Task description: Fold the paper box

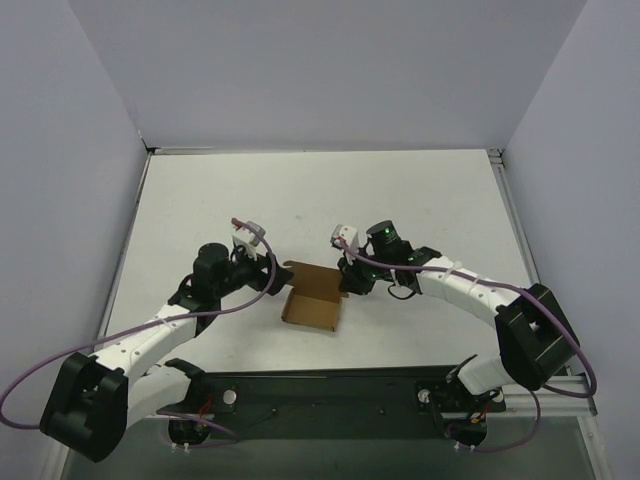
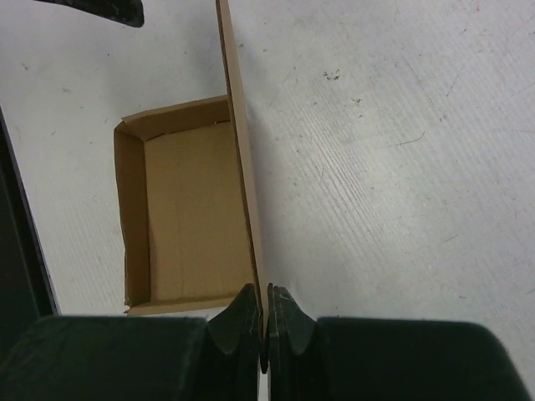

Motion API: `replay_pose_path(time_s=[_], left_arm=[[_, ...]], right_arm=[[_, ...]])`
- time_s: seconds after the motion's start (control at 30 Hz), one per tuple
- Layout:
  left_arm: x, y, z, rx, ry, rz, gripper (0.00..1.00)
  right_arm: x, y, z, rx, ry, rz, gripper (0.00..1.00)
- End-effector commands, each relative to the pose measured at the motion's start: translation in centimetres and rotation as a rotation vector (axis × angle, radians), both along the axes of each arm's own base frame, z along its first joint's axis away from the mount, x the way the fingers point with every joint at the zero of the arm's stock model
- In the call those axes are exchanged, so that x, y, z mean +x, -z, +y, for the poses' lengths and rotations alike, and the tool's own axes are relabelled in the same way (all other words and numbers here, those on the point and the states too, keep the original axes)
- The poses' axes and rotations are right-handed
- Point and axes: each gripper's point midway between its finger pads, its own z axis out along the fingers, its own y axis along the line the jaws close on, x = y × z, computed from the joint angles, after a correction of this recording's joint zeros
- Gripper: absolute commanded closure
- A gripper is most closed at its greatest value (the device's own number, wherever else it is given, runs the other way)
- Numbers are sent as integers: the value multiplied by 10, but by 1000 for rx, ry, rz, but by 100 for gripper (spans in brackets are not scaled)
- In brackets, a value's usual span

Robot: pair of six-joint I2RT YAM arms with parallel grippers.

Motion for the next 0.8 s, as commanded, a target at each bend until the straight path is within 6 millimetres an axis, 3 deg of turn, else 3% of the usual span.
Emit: replay_pose_path(time_s=[0.0, 0.1, 0.23, 0.47, 0.63, 0.77], left_arm=[[15, -20, -6, -27, 28, -150, 15], [15, -19, -13, -45, 65, -155, 15], [17, -2, -20, -22, 111, -117, 17], [20, 1, -28, -32, 147, -120, 22], [15, 3, -30, -44, 168, -111, 47], [11, 4, -32, -49, 178, -101, 61]], right_arm=[[-2, -20, 8, 78, -66, -5, 100], [-3, -19, 7, 78, -63, -1, 100], [-2, -19, 6, 75, -60, 5, 100], [-1, -15, 6, 69, -57, 18, 100], [4, -12, 2, 49, -27, 13, 100], [10, -12, -1, 35, 1, -6, 100]])
